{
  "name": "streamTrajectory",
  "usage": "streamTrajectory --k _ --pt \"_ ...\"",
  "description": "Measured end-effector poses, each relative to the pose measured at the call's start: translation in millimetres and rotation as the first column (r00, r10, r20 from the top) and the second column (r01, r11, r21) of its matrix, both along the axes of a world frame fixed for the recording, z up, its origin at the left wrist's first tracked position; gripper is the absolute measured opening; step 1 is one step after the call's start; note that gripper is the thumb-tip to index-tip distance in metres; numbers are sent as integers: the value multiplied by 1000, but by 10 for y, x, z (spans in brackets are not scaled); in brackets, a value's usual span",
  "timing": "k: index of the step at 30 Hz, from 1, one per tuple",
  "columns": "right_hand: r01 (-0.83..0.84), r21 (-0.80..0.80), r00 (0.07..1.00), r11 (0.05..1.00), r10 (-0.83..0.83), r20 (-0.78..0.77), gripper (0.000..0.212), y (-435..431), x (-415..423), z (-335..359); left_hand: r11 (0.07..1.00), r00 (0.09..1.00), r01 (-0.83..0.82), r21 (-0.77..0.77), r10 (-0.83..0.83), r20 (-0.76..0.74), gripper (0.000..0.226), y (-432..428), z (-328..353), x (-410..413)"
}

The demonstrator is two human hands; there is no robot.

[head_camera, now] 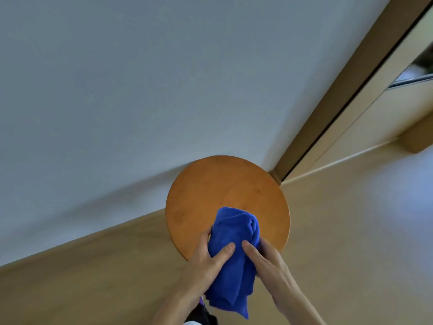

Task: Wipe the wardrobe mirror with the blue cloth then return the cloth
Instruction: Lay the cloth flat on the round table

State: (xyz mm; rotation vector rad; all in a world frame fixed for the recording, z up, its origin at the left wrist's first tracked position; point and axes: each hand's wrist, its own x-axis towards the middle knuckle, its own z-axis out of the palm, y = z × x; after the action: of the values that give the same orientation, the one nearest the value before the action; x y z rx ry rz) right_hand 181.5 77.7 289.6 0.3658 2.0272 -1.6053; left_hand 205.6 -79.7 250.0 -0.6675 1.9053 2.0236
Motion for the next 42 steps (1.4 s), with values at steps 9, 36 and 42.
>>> streamTrajectory --k 9,36,42 --pt "-91 10 996 996 91 8 21 23 -732 -42 999 999 33 -40 -34 -18 77 -69 -3 -561" --pt "-473 -167 819 865 501 280 30 862 -2375 -831 808 798 -584 84 552 240 52 1496 -643 -1318" --pt "-362 -317 783 877 470 407 33 749 -2503 -1278 699 682 -699 153 586 438 53 1174 -1242 -1484"
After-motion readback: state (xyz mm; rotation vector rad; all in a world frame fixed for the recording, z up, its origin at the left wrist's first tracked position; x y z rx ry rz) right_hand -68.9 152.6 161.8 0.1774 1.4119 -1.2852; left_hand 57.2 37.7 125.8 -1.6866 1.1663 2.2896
